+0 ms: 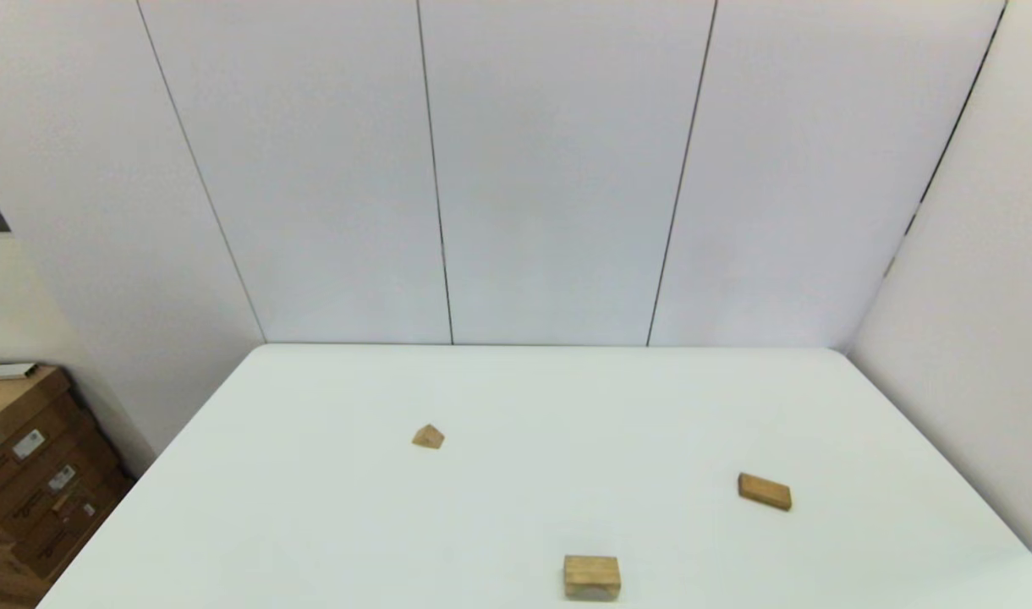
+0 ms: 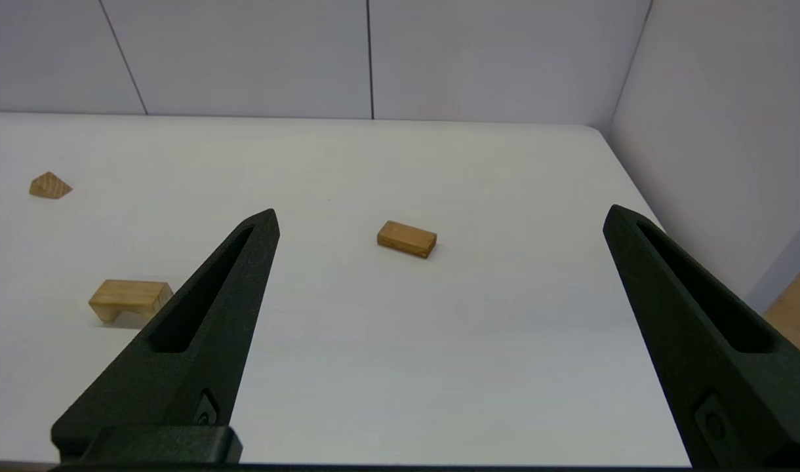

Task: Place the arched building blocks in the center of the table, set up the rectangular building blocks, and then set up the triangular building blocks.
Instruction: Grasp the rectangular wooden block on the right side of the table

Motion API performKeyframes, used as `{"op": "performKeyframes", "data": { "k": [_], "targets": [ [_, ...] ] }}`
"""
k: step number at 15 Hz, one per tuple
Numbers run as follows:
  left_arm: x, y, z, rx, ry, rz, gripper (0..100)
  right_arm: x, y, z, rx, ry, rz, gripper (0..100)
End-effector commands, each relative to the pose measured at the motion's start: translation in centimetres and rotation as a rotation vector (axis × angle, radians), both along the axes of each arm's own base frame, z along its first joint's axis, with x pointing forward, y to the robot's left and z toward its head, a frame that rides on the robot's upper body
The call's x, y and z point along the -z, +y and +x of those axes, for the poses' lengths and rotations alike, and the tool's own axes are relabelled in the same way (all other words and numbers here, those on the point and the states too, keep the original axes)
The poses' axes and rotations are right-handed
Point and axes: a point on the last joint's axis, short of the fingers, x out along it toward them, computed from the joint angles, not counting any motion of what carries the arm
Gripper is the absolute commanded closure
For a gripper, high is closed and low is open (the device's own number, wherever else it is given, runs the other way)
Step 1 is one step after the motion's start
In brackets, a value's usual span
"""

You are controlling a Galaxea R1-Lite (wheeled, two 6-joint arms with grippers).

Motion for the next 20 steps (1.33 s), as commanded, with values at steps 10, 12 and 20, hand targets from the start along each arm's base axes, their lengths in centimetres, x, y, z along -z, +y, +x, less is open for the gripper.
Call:
{"op": "performKeyframes", "data": {
  "k": [10,12,20],
  "targets": [
    [11.7,0.1,0.6,0.176,-0.034,0.120,0,0.0,0.0,0.0,-0.001,-0.001,-0.001,0],
    [13.4,0.1,1.4,0.171,-0.019,0.141,0,0.0,0.0,0.0,-0.001,-0.001,-0.001,0],
    [13.4,0.2,1.4,0.158,-0.030,0.097,0,0.0,0.0,0.0,-0.001,0.001,-0.002,0]
  ]
}}
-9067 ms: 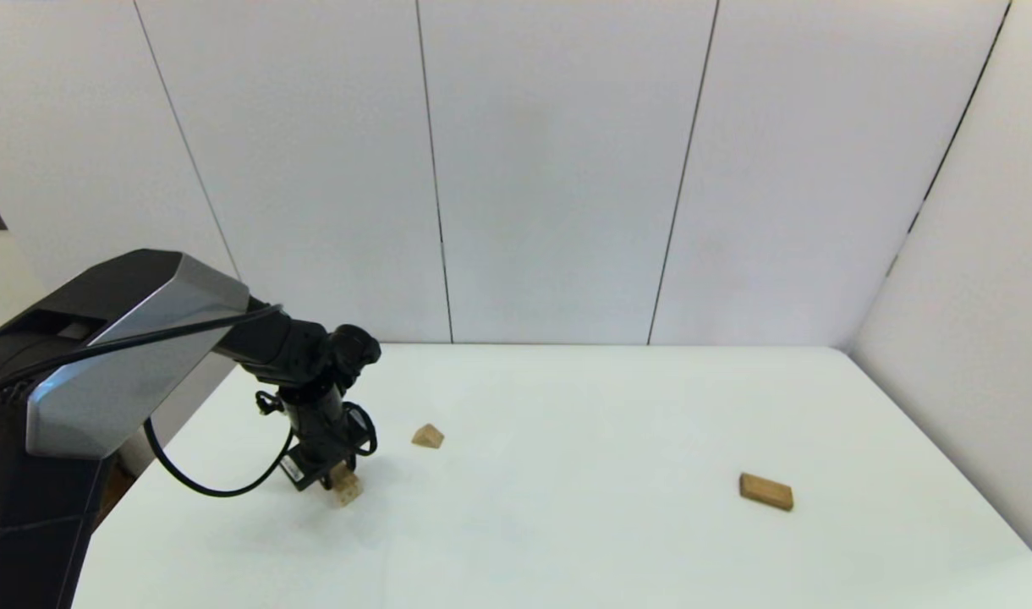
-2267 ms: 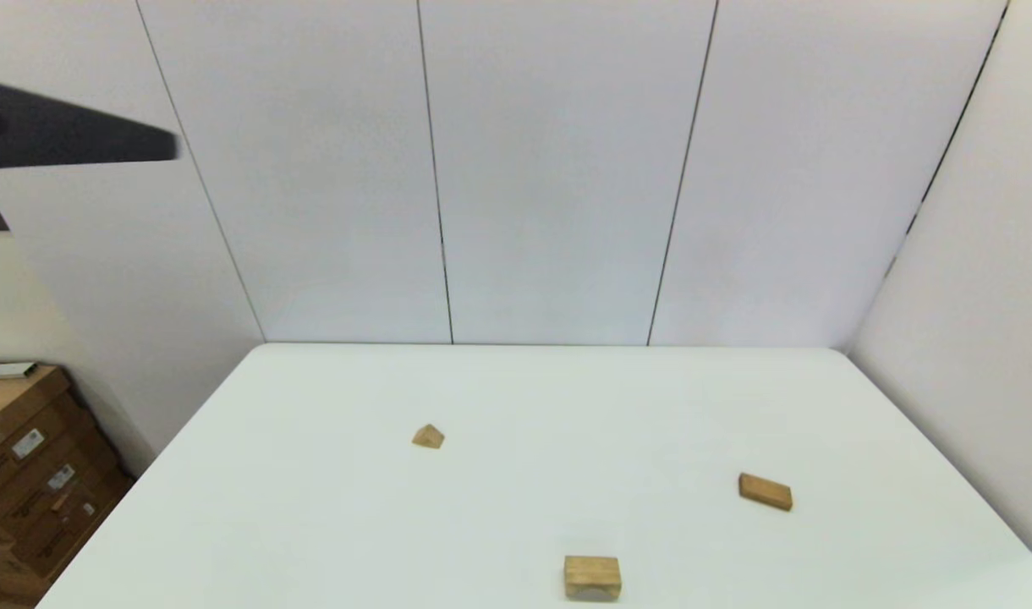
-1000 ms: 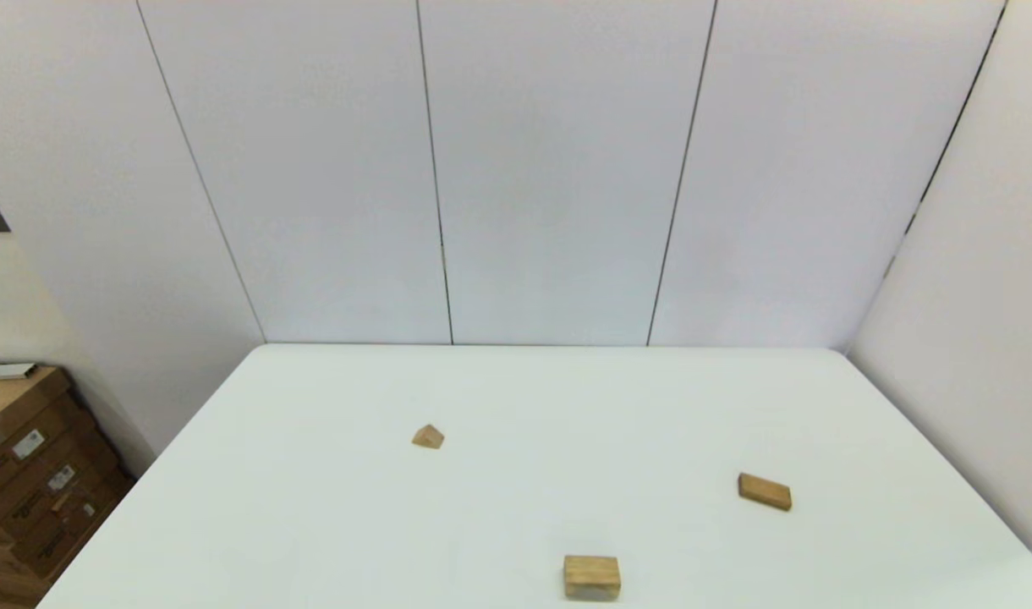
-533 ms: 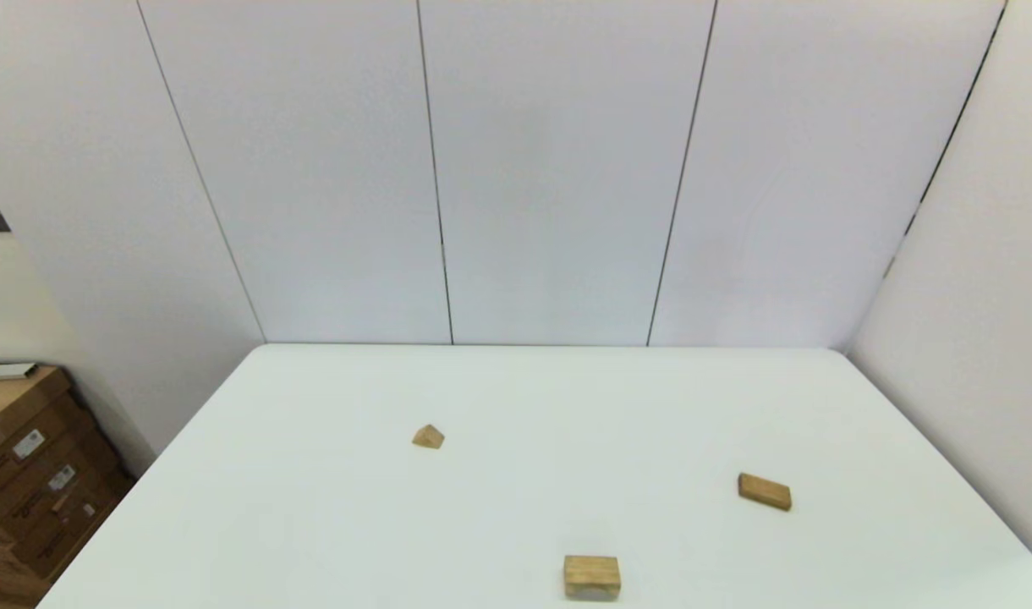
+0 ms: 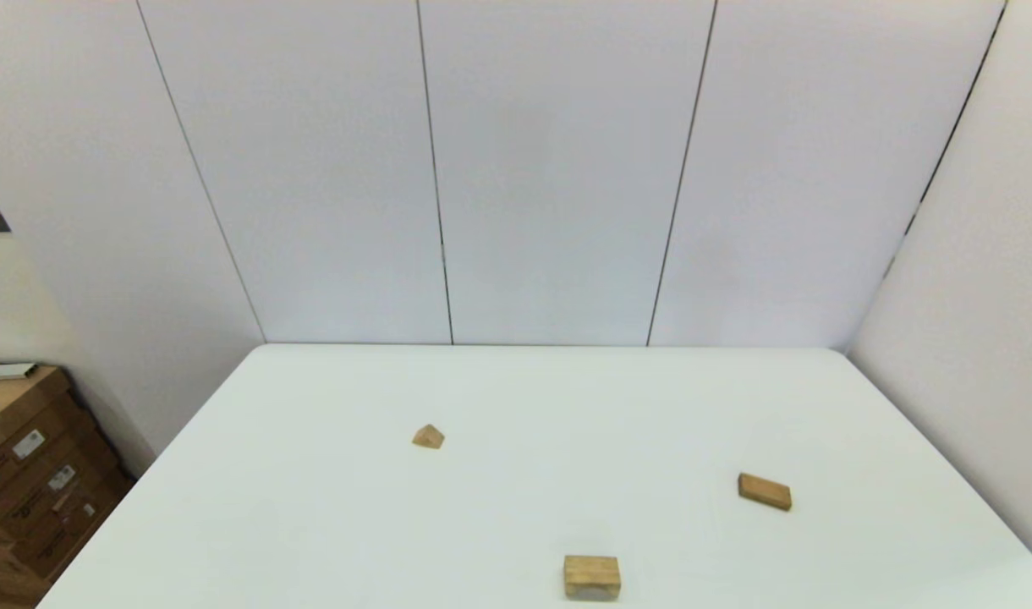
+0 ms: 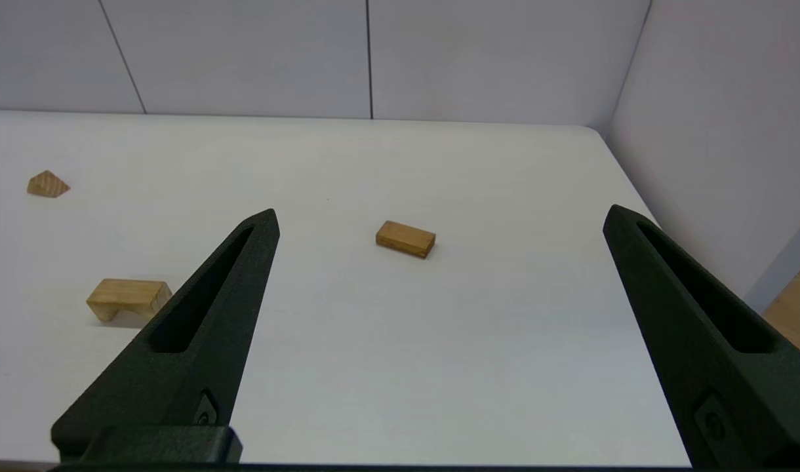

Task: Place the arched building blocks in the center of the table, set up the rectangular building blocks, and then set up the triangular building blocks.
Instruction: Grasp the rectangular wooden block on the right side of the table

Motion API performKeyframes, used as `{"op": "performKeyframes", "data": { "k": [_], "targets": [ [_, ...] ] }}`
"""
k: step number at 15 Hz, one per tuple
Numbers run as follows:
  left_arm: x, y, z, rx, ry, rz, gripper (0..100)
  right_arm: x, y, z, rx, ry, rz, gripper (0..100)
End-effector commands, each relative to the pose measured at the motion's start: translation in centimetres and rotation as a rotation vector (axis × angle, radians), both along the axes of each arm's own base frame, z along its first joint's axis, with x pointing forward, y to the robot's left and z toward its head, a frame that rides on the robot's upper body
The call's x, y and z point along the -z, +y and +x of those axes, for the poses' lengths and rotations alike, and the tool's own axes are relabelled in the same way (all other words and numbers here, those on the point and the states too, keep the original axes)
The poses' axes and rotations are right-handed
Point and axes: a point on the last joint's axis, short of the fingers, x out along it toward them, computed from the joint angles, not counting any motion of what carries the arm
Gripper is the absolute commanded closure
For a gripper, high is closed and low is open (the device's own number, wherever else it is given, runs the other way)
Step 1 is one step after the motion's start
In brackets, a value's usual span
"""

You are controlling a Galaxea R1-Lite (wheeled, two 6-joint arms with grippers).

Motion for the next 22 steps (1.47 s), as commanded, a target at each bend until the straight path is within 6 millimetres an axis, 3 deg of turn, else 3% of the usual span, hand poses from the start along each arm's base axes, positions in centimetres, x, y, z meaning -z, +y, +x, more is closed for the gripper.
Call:
{"op": "performKeyframes", "data": {
  "k": [1,4,5,6,8,10,12,13,15,18,22],
  "targets": [
    [0.0,0.0,0.0,0.000,0.002,0.001,0,0.0,0.0,0.0,-0.001,-0.001,0.005,0],
    [0.0,0.0,0.0,0.000,0.003,0.003,0,-0.6,0.0,-0.2,0.012,-0.015,-0.024,0],
    [0.0,0.0,0.0,-0.002,0.003,0.003,0,-2.0,0.0,-0.4,0.007,0.002,-0.024,0],
    [0.0,0.0,0.0,0.000,0.003,0.003,0,-4.0,0.0,0.6,0.000,0.194,-0.010,0],
    [0.0,0.0,0.0,0.000,0.003,0.006,0,-6.4,0.0,5.2,0.002,0.541,0.020,0],
    [0.0,0.0,0.0,0.000,0.003,0.006,0,-6.7,0.0,10.8,0.025,0.709,0.033,0],
    [0.0,0.0,0.0,0.000,0.003,0.006,0,-4.5,-0.9,17.6,0.069,0.801,0.034,0],
    [0.0,0.0,0.0,0.000,0.003,0.006,0,-2.4,-1.2,21.5,0.083,0.804,0.034,0],
    [0.1,0.0,0.0,0.000,0.005,0.007,0,1.0,-1.8,25.6,0.110,0.803,0.017,0],
    [0.1,0.0,0.0,0.000,0.005,0.007,0,3.8,-2.5,27.3,0.072,0.929,-0.048,0],
    [0.0,0.0,0.0,0.000,0.003,0.006,0,3.4,-4.0,30.5,-0.095,1.045,-0.064,0]
  ]
}}
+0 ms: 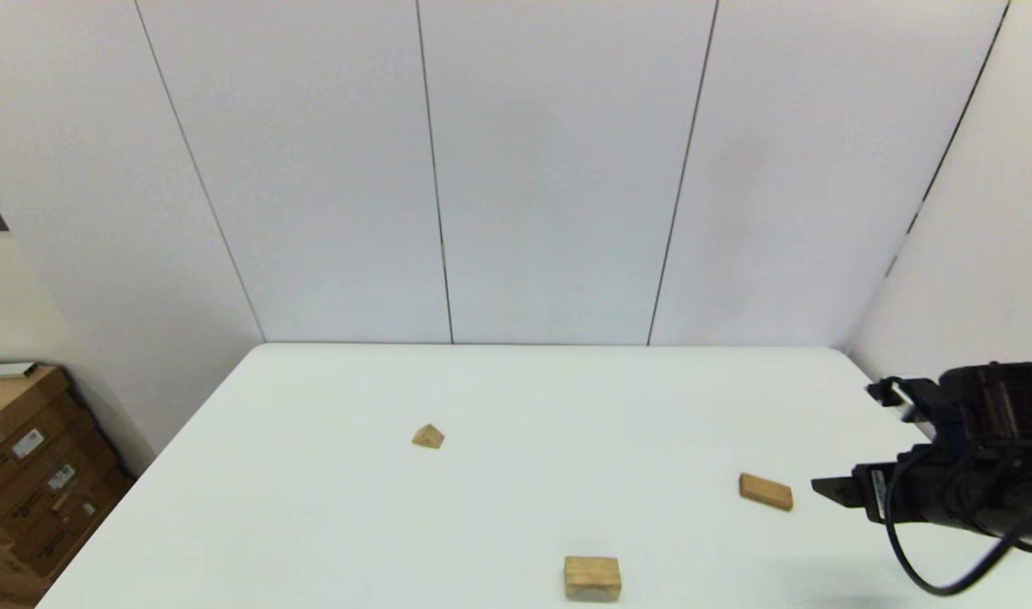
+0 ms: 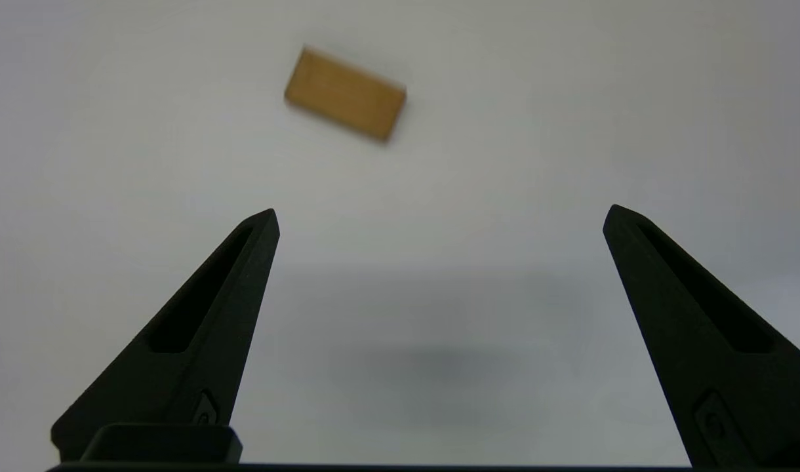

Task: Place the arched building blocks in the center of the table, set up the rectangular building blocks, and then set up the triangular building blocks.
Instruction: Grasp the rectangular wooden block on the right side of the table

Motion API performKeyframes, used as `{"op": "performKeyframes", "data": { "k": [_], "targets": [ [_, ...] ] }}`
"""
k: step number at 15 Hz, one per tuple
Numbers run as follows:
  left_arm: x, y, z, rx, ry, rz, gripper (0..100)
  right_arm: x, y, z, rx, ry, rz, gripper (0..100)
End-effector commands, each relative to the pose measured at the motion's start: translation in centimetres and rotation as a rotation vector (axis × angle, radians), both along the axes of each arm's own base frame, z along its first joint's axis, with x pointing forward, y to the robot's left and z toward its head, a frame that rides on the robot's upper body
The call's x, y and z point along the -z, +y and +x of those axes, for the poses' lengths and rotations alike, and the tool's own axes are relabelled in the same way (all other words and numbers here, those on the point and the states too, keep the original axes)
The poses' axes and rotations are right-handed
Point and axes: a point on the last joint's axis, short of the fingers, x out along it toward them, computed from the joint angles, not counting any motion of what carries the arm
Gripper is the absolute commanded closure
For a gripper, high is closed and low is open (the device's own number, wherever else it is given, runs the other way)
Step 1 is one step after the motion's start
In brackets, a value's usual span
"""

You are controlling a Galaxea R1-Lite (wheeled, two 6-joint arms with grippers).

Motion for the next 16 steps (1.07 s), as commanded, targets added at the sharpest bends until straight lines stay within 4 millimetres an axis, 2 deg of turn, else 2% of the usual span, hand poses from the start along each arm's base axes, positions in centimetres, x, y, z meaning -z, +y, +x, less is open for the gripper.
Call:
{"op": "performKeyframes", "data": {
  "k": [1,3,5,10,12,16],
  "targets": [
    [0.0,0.0,0.0,0.000,0.001,0.002,0,2.9,-2.6,5.0,-0.167,0.209,0.055,0],
    [0.0,0.0,0.0,0.000,0.001,0.000,0,3.0,-3.1,6.9,-0.214,0.238,0.045,0],
    [0.0,0.0,0.0,0.000,0.001,0.002,0,2.6,-3.2,7.9,-0.273,0.256,0.017,0],
    [0.0,0.0,0.0,0.000,0.002,0.002,0,1.5,-3.1,8.5,-0.460,0.285,-0.094,0],
    [0.0,0.0,0.0,0.000,0.002,0.002,0,1.1,-2.9,8.0,-0.547,0.318,-0.133,0],
    [0.0,0.0,0.0,0.000,0.002,0.003,0,0.5,-2.1,8.7,-0.690,0.371,-0.191,0]
  ]
}}
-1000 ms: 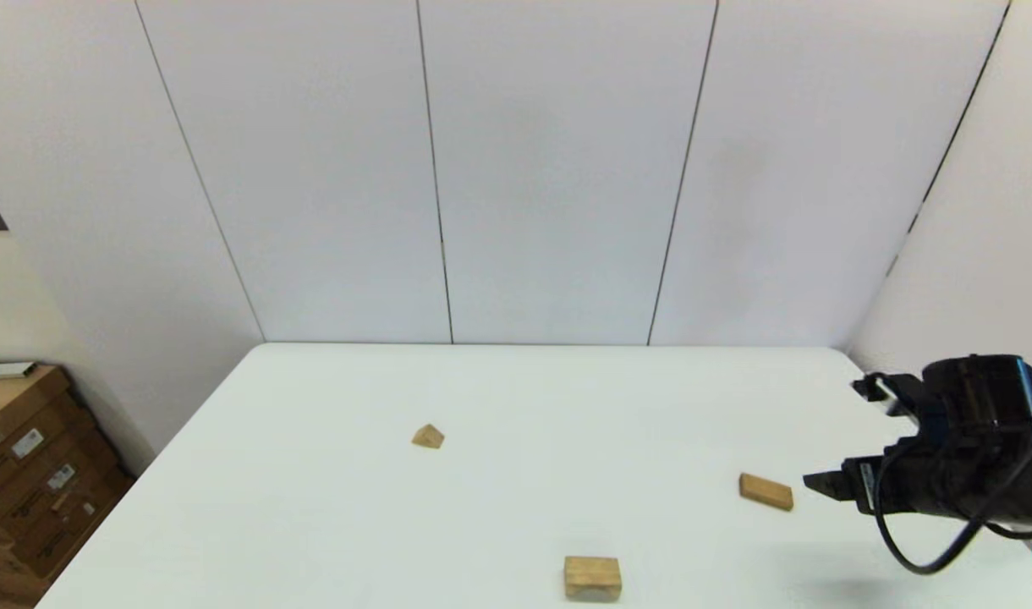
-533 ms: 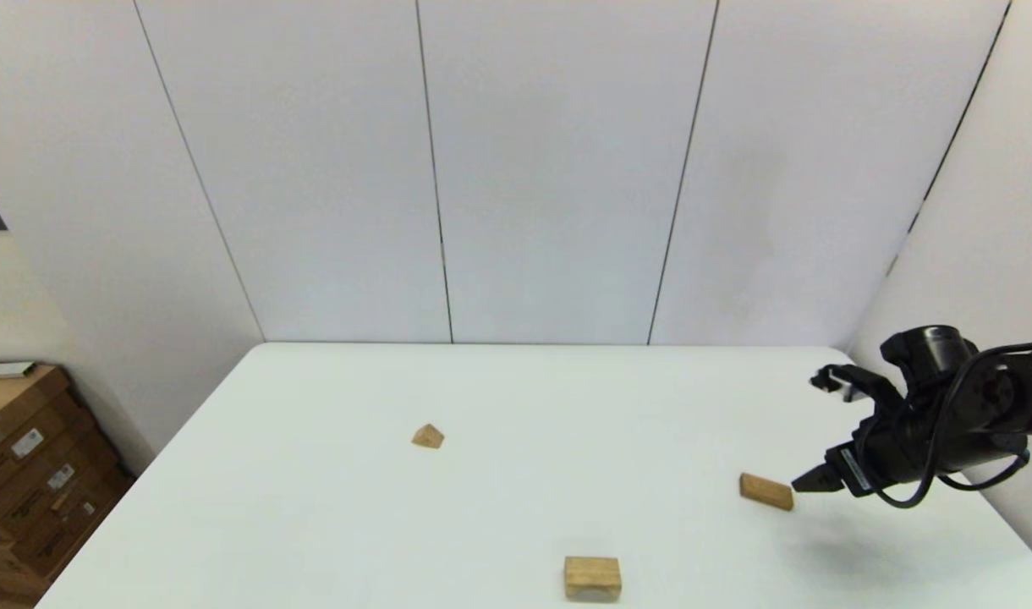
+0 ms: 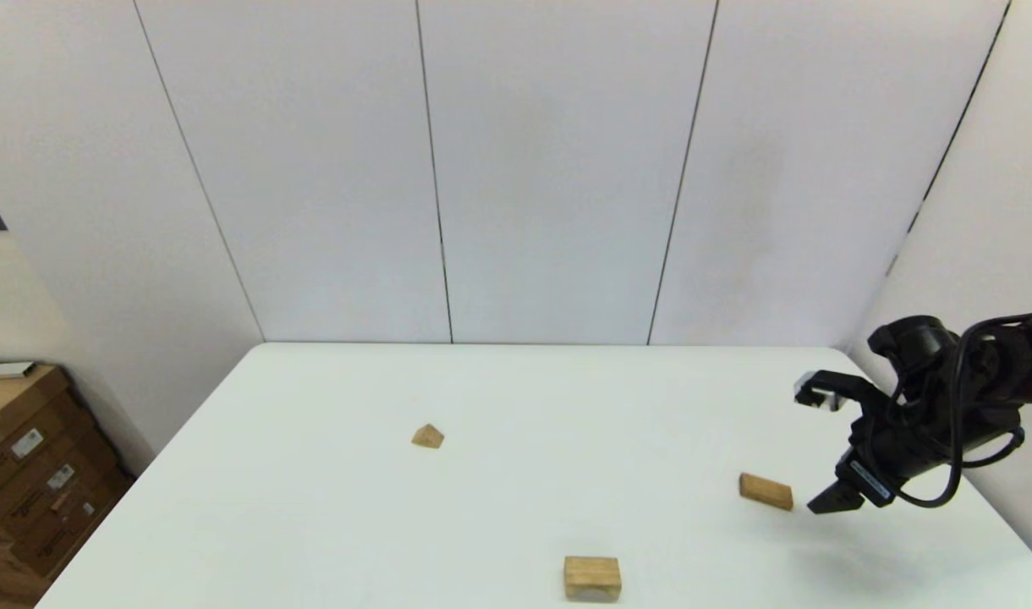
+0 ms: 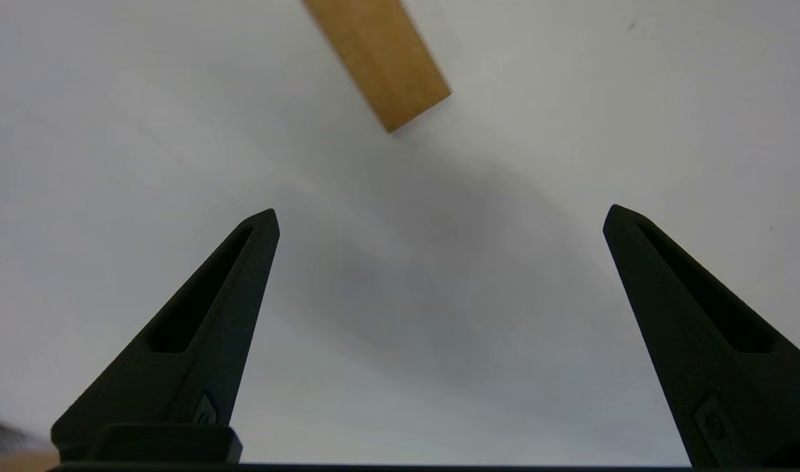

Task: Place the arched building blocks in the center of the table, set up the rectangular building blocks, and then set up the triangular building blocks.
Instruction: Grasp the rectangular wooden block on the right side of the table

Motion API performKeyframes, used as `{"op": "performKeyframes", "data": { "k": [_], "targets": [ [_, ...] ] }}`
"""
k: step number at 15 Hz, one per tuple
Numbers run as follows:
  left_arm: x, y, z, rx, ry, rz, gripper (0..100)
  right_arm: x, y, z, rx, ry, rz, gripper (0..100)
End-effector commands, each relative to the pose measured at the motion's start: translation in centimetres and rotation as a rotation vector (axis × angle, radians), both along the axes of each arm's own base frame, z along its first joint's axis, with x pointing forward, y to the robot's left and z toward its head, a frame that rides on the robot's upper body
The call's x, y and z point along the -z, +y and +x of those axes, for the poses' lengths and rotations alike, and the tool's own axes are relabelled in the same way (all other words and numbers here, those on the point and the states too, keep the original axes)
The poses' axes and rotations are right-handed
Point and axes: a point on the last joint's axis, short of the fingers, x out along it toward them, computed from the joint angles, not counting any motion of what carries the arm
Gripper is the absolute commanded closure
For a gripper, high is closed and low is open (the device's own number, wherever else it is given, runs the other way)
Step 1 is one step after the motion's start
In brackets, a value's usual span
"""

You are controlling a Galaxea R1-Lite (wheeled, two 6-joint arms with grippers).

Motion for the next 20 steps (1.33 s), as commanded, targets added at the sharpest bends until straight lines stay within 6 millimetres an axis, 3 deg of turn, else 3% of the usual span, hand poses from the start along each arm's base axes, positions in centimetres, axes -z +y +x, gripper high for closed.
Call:
{"op": "performKeyframes", "data": {
  "k": [1,8,11,15,16,20],
  "targets": [
    [0.0,0.0,0.0,0.001,-0.001,0.000,0,-0.3,0.4,0.9,-0.139,0.003,-0.034,0],
    [0.0,0.0,0.0,-0.001,0.001,-0.018,0,3.7,2.0,4.4,-0.255,0.038,-0.026,0],
    [0.0,0.0,0.0,-0.001,0.001,-0.018,0,4.5,3.5,5.4,-0.297,0.040,-0.023,0],
    [0.0,0.0,0.0,-0.001,0.001,-0.018,0,5.3,3.8,5.7,-0.308,0.059,-0.020,0],
    [0.0,0.0,0.0,-0.001,0.001,-0.018,0,5.3,3.5,5.8,-0.302,0.054,-0.021,100],
    [0.0,0.0,0.0,-0.001,0.001,-0.018,0,5.5,3.0,5.8,-0.292,0.062,-0.023,100]
  ]
}}
